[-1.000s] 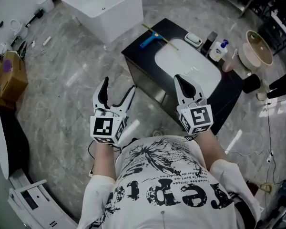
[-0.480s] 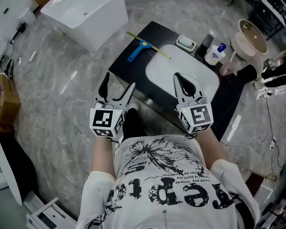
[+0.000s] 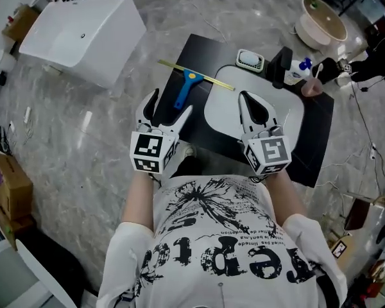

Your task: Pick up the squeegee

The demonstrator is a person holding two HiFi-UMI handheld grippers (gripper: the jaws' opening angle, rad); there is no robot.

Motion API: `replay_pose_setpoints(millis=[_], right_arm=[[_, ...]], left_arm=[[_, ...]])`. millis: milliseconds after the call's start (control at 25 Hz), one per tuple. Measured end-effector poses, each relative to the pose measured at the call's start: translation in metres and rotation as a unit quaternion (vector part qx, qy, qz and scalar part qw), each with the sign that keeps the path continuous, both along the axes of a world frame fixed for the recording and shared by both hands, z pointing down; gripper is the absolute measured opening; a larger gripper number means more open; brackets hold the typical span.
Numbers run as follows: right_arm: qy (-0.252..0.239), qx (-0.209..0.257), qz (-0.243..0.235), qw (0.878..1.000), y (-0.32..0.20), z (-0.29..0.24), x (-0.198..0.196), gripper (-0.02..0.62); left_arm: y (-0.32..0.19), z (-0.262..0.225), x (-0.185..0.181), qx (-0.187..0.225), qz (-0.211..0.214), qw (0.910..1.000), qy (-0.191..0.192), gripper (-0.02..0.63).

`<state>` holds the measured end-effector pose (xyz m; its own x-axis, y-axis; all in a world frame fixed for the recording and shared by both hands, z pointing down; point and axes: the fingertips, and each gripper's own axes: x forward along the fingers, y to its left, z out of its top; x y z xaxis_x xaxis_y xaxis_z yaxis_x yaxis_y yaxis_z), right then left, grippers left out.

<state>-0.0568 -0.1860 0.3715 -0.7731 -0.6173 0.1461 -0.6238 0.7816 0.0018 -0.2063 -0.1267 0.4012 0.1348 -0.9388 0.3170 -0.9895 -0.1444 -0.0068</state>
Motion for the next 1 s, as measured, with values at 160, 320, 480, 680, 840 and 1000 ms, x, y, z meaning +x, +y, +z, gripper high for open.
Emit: replay_pose_setpoints(millis=[160, 320, 480, 680, 840, 1000], right_arm=[[0.013, -0.015, 0.038, 0.999, -0.025, 0.022, -0.025, 0.015], [0.03, -0.036, 0.073, 0.996, -0.042, 0.048, -0.037, 0.015], [0.047, -0.065, 0.107, 0.991, -0.053, 0.078, -0.038, 0.014], [0.062, -0.09, 0.142, 0.984, -0.073, 0.111, -0.03, 0.015], [0.066, -0.108, 0.167, 0.978, -0.085, 0.128, -0.022, 0.015], [0.068, -0.117, 0.183, 0.974, -0.093, 0.135, -0.013, 0.015]], left_arm=[[-0.045, 0.054, -0.027, -0.07, 0.042, 0.9958, 0.042, 0.38], [-0.08, 0.112, -0.039, -0.15, 0.066, 0.9842, 0.067, 0.38], [-0.105, 0.169, -0.039, -0.228, 0.082, 0.9678, 0.068, 0.38], [-0.132, 0.223, -0.035, -0.298, 0.094, 0.9481, 0.058, 0.38], [-0.145, 0.25, -0.032, -0.337, 0.103, 0.9343, 0.056, 0.38], [-0.154, 0.265, -0.033, -0.364, 0.095, 0.9258, 0.039, 0.377]])
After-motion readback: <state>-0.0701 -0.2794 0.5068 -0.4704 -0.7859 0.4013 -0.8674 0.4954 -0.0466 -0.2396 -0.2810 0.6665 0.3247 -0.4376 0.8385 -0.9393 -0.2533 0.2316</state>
